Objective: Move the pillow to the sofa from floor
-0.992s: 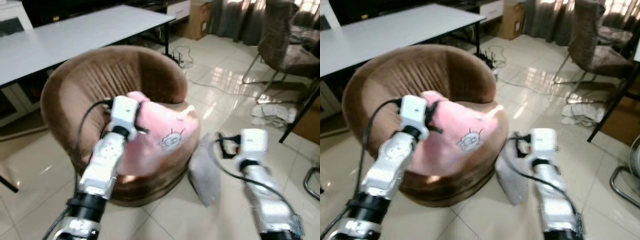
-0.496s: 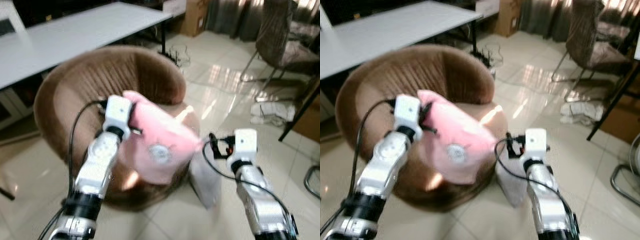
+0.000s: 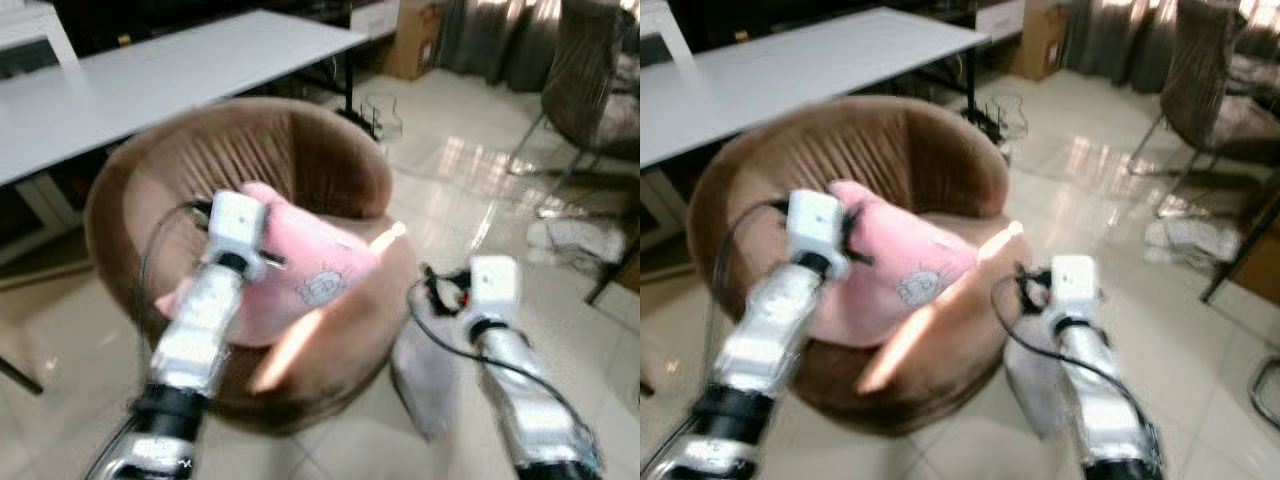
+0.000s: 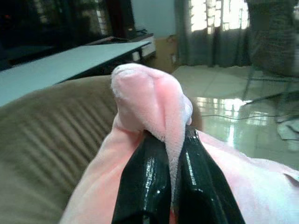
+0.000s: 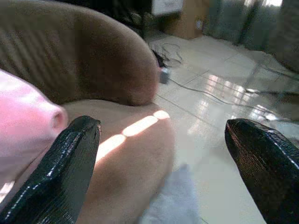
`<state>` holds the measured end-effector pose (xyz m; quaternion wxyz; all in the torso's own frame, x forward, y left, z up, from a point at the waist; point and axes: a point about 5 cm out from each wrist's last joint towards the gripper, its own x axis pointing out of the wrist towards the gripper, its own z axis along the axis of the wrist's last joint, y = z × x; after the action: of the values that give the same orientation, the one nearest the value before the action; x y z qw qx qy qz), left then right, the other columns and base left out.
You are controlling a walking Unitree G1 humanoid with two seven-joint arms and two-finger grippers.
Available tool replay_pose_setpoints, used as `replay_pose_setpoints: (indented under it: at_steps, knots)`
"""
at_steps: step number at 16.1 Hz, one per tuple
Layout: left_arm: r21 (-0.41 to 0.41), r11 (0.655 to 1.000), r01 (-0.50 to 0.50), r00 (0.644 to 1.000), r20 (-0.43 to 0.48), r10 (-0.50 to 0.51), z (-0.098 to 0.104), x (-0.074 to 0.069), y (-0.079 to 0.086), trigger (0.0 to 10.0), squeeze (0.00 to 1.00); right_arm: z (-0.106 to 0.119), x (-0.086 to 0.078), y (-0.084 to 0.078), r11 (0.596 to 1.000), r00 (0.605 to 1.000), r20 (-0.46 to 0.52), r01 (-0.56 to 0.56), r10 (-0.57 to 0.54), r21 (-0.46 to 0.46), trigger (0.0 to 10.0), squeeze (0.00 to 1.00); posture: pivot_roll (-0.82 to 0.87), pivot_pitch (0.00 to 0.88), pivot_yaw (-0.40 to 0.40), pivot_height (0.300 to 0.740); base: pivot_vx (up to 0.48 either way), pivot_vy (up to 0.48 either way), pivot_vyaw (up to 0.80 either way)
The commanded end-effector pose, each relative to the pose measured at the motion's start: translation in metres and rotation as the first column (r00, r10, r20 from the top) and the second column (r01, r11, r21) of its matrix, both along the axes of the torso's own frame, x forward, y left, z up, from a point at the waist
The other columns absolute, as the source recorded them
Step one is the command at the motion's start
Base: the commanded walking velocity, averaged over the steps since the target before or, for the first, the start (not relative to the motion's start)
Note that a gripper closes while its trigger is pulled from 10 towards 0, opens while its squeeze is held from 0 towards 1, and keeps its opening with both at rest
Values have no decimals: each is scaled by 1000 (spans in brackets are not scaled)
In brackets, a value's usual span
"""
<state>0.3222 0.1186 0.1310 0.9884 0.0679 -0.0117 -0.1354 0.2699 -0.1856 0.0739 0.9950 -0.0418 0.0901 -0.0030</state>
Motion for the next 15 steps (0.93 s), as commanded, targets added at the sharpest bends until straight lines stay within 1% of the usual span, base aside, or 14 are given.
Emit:
replay_pose_setpoints:
  at_steps: [1,2,3,7,15]
  knots:
    - [14,999,-29,997,67,28,16,4,11,10000,0,7,5,8,1000,999,31,-24,24,4,10000,0,-36,0,50,740,356,0,800]
    - [14,999,-29,997,67,28,16,4,12,10000,0,8,5,8,1000,999,31,-25,25,2,10000,0,-35,0,50,740,356,0,800]
    - [14,999,-31,997,67,30,16,4,12,10000,0,7,5,7,1000,999,33,-2,2,24,10000,0,-35,0,50,740,356,0,0]
    - [14,1000,-21,998,66,21,15,4,9,10000,0,7,4,4,1000,1000,27,6,-7,8,10000,0,-42,0,54,740,358,0,0]
    - [17,1000,-5,998,61,4,14,4,5,10000,0,6,4,2,1000,1000,24,10,-10,5,10000,0,-44,0,54,740,356,0,0]
